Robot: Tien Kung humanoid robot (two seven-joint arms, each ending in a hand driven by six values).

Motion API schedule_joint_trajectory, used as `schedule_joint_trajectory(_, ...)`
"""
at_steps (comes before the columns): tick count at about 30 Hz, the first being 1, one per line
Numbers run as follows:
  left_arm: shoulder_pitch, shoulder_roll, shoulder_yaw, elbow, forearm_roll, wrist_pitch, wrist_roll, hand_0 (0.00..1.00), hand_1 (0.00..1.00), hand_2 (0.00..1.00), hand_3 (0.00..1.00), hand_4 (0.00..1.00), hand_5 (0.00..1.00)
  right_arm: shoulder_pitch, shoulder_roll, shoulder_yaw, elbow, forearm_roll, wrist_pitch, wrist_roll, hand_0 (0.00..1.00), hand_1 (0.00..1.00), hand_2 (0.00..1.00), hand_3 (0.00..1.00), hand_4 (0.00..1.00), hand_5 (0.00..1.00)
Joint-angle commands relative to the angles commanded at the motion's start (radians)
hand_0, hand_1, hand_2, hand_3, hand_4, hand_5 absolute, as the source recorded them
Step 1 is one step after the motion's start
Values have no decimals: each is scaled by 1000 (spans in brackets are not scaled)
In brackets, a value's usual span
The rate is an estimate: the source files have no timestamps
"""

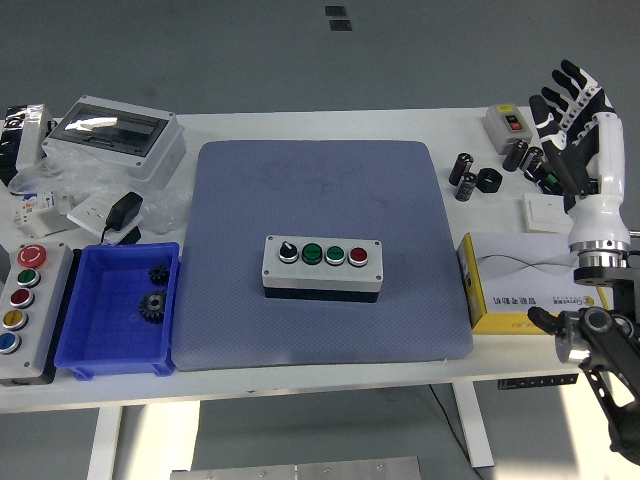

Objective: Pick up the button,place it on the desk,press the button,press the button

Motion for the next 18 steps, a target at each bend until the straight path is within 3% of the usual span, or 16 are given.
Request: schedule_joint_trajectory(18, 4, 5, 6, 0, -16, 4, 10, 627, 601, 537, 582, 640, 192, -7, 11, 3, 3, -24, 2, -4, 768, 785, 800, 861, 910, 583)
